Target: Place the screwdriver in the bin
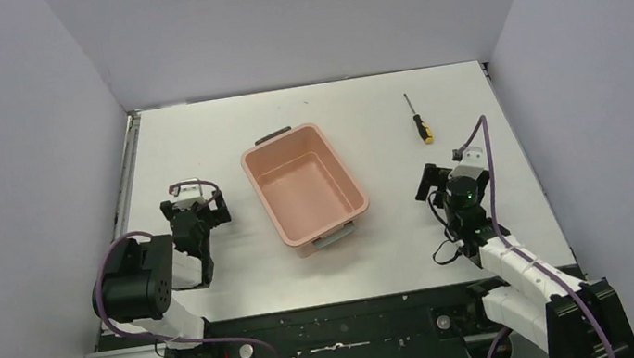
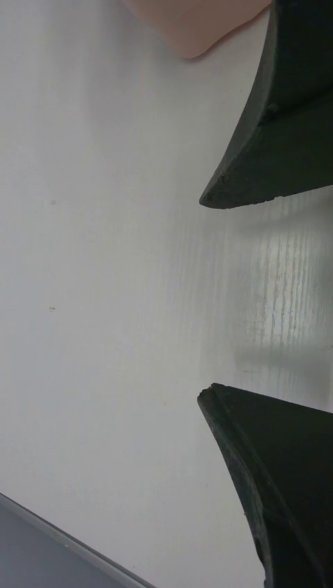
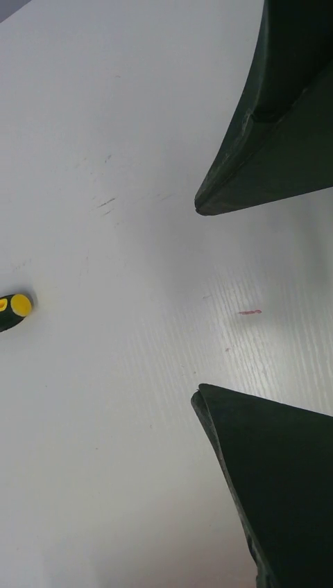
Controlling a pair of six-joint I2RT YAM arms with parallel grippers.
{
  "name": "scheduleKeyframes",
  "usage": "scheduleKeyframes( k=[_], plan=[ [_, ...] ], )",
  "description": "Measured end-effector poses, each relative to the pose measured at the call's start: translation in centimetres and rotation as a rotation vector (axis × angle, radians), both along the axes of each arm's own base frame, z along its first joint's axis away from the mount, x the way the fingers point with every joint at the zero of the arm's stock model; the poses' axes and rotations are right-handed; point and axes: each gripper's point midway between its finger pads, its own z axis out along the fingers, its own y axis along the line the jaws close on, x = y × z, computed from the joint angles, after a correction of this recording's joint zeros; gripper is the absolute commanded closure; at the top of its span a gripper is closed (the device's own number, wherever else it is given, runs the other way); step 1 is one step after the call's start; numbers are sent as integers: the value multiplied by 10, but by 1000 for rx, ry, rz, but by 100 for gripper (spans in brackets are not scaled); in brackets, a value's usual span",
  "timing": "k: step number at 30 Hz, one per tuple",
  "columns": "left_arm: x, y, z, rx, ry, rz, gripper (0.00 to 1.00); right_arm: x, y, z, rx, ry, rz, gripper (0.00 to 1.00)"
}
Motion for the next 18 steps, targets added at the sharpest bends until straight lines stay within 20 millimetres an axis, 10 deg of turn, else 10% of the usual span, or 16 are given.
scheduleKeyframes(
  k=[11, 18],
  plan=[
    [0, 0, 0, 0, 0, 0, 3, 9, 3, 16, -26, 3, 27, 0],
    [0, 0, 0, 0, 0, 0, 3, 92, -8, 80, -38, 99, 3, 0]
  ],
)
